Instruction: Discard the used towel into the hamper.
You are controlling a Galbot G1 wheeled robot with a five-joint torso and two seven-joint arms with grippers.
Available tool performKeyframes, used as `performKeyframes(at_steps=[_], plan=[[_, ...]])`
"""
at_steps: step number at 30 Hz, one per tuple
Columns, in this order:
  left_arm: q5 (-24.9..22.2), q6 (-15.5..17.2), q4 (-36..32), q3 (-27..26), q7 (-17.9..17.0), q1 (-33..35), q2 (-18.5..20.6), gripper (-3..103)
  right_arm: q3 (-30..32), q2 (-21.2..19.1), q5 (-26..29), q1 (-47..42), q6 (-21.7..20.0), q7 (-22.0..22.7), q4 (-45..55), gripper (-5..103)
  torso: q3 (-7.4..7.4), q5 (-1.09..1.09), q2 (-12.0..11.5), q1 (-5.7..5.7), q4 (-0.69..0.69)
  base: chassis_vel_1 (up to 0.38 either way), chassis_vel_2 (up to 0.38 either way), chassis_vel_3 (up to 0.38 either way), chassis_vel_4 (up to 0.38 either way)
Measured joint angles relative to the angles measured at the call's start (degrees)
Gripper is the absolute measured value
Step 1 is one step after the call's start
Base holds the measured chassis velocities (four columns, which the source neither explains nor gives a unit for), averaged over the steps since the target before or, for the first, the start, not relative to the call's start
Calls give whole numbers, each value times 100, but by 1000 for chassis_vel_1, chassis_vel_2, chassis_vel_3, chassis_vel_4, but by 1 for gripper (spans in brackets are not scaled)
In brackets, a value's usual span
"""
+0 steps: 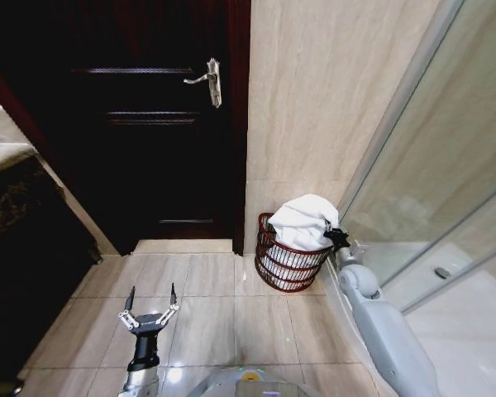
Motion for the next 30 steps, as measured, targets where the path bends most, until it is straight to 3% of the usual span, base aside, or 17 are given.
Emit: performKeyframes(at_steps=[15, 24, 30], plan=[[-10, -1, 52, -6, 5, -98, 0, 100, 24, -23, -13, 12, -94, 76, 152, 5, -251, 0, -346, -95, 0, -37, 39, 37, -42], [33, 40, 93, 12, 5, -180, 0, 100, 26, -44, -13, -93, -229, 191, 414, 5, -295, 0, -393, -100, 0, -51, 49, 45, -48], [37, 88, 100, 9, 2, -218, 0, 100, 76, -113, 331, -246, -790, 667, 996, 5, -288, 0, -379, -96, 2, -45, 53, 47, -50]])
